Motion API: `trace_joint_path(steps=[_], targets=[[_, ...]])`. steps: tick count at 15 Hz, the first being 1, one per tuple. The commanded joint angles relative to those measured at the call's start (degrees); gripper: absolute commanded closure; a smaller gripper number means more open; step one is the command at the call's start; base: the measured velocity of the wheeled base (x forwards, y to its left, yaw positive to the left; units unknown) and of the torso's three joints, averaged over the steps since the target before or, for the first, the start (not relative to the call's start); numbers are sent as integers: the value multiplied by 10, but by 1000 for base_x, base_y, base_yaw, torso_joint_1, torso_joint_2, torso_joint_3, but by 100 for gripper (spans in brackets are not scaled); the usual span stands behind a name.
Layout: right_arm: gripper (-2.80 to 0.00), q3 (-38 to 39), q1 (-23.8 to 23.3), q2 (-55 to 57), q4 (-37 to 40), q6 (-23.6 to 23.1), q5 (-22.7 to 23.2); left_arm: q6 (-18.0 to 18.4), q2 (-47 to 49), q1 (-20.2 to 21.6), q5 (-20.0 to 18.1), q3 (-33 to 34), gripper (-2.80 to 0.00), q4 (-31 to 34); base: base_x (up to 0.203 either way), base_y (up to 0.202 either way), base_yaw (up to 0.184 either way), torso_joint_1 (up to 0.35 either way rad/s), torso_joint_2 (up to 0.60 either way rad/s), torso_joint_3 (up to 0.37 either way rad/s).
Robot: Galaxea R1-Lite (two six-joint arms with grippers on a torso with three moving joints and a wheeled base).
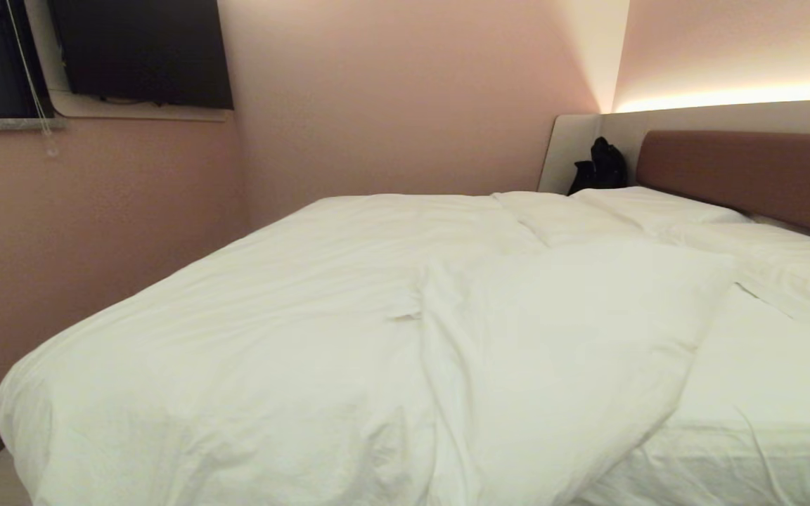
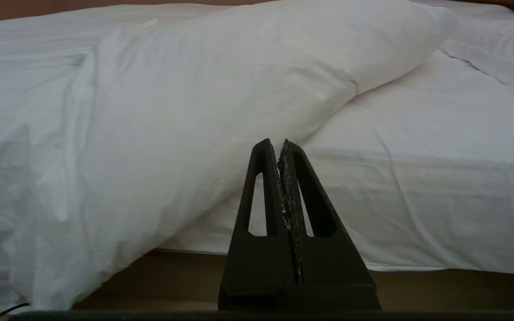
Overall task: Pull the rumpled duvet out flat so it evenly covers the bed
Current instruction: Hold the folded corner of the quilt
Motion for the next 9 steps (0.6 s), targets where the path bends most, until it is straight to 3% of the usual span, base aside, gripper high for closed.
trace_joint_path(steps=[1, 9], targets=[[0, 0, 0, 0, 0, -1, 0, 1, 0, 0, 0, 0, 0, 0, 0, -195, -3, 3, 2, 2], [0, 0, 0, 0, 0, -1, 0, 3, 0, 0, -1, 0, 0, 1, 0, -193, 1, 0, 3, 3]])
